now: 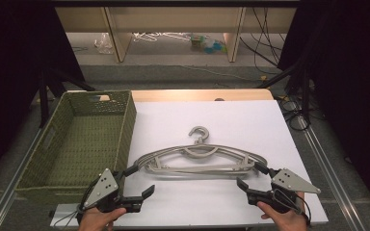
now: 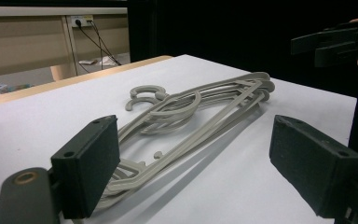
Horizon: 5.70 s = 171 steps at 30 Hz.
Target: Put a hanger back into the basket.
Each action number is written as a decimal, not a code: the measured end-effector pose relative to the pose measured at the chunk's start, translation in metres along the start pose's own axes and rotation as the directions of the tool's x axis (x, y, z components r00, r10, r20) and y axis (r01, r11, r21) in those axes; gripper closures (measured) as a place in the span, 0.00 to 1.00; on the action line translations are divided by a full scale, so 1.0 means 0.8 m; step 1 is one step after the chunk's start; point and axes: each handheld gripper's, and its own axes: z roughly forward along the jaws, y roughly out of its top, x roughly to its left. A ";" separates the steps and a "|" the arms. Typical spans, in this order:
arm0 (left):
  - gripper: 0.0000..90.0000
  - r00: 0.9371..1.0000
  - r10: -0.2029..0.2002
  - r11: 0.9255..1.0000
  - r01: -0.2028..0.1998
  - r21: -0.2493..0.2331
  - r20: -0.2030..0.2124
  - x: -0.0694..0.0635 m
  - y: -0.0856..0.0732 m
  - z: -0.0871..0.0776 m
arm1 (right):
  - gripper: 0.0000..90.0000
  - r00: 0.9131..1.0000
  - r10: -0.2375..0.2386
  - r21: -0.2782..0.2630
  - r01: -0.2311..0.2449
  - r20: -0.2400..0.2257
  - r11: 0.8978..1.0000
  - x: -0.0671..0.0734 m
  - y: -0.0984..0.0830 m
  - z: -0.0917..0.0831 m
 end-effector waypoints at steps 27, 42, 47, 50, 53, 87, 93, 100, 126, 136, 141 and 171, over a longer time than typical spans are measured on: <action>0.18 1.000 0.012 1.000 -0.012 0.007 -0.008 0.001 -0.001 0.002 | 0.30 0.977 -0.155 0.221 0.185 -0.145 0.958 -0.054 0.057 0.069; 0.18 1.000 0.010 1.000 -0.010 0.014 0.001 0.001 -0.002 0.003 | 0.36 0.966 -0.179 0.420 0.243 -0.187 0.874 -0.097 0.054 0.166; 0.18 1.000 0.005 1.000 -0.005 0.016 -0.001 0.002 -0.002 0.003 | 0.43 0.958 -0.170 0.474 0.264 -0.232 0.840 -0.105 0.045 0.191; 0.18 1.000 -0.002 1.000 0.002 0.016 0.000 0.001 -0.002 0.003 | 0.44 0.959 -0.138 0.507 0.249 -0.246 0.825 -0.106 0.041 0.201; 0.18 1.000 0.009 1.000 -0.009 0.007 0.007 0.002 -0.003 0.004 | 0.46 0.959 -0.131 0.529 0.250 -0.253 0.811 -0.110 0.036 0.207; 0.18 1.000 0.011 1.000 -0.011 0.009 -0.014 0.003 0.002 0.004 | 0.89 0.805 -0.373 0.413 0.567 -0.461 0.713 -0.095 0.070 0.197; 0.18 1.000 0.003 1.000 -0.002 0.028 -0.026 -0.001 0.010 0.018 | 0.91 0.776 -0.395 0.380 0.599 -0.492 0.705 -0.088 0.078 0.179; 0.19 0.993 0.097 0.991 -0.091 0.094 -0.065 -0.001 0.029 0.056 | 0.91 0.753 -0.424 0.334 0.622 -0.503 0.708 -0.074 0.087 0.156; 0.55 0.988 0.104 0.958 -0.131 0.253 0.117 -0.004 0.052 0.170 | 0.91 0.694 -0.493 0.211 0.666 -0.525 0.715 -0.049 0.104 0.107; 0.78 0.955 0.214 0.921 -0.267 0.284 0.204 -0.009 0.062 0.179 | 0.91 0.686 -0.496 0.202 0.673 -0.533 0.712 -0.045 0.108 0.104; 0.86 0.938 0.232 0.896 -0.309 0.318 0.257 -0.018 0.067 0.174 | 0.88 0.685 -0.495 0.196 0.671 -0.535 0.715 -0.045 0.108 0.103; 0.91 0.975 0.187 0.887 -0.221 0.406 0.122 0.009 0.161 0.063 | 0.40 0.853 -0.384 0.179 0.464 -0.353 0.868 -0.008 0.125 0.048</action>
